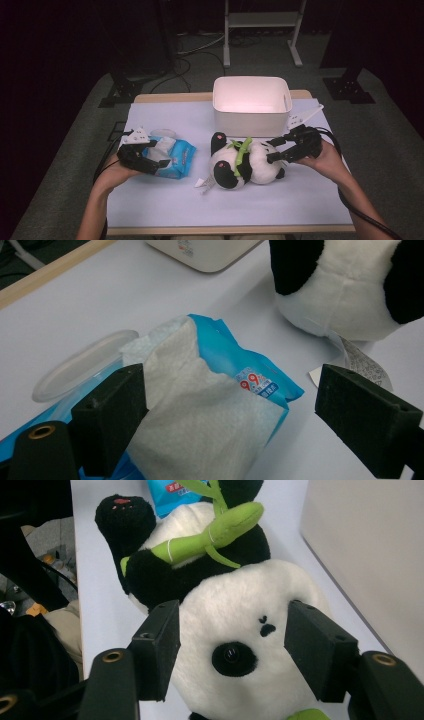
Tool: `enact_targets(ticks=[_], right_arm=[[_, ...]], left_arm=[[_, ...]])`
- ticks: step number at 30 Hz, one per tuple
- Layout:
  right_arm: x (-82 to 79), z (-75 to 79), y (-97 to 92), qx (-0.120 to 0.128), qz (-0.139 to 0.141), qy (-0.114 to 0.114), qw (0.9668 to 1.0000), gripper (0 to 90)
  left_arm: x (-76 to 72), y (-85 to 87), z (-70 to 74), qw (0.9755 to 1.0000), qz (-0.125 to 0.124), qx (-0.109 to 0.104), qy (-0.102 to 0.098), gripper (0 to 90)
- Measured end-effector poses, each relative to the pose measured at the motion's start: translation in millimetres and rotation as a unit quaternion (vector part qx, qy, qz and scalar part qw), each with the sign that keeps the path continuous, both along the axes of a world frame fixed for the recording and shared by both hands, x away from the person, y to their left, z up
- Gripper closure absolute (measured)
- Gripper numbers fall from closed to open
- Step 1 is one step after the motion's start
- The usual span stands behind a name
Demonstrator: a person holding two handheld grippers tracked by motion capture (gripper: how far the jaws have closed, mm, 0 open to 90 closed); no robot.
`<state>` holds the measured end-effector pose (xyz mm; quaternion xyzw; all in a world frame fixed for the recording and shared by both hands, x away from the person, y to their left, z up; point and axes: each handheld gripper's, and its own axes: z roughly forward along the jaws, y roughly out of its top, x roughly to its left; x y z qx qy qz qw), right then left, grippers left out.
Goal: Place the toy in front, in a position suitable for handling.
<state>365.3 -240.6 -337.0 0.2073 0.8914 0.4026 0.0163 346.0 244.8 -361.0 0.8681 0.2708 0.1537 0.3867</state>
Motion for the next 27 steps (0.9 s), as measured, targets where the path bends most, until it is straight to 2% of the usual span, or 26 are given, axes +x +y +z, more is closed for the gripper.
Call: enact_targets(ticks=[5, 9, 18, 22, 23, 27], right_arm=[[-0.6, -0.7, -5.4, 0.003, -0.003, -0.001, 1.0000, 36.3], [-1.5, -2.2, -10.4, 0.001, -0.008, -0.003, 1.0000, 35.9], [-2.8, -4.1, -16.0, -0.003, -0.009, -0.003, 0.9999, 34.7], [-2.9, -4.7, -18.4, -0.001, -0.008, -0.004, 1.0000, 34.2], [-2.9, -4.7, -18.4, -0.001, -0.008, -0.004, 1.0000, 34.2], [-3.1, -4.4, -18.8, -0.002, -0.007, -0.004, 1.0000, 33.5]], left_arm=[[1.1, 0.6, 3.6, 1.0000, 0.003, -0.002, 0.003, 12.4], [0.4, -0.1, 7.3, 1.0000, 0.000, 0.007, 0.002, 13.2], [8.2, -0.3, 7.0, 0.9999, 0.007, 0.008, 0.011, 13.4], [12.9, 1.3, 6.0, 0.9997, 0.008, 0.015, 0.015, 16.9], [12.9, 1.3, 6.0, 0.9997, 0.008, 0.015, 0.015, 21.1], [17.4, 2.5, 1.5, 0.9995, 0.014, 0.018, 0.024, 22.3]])
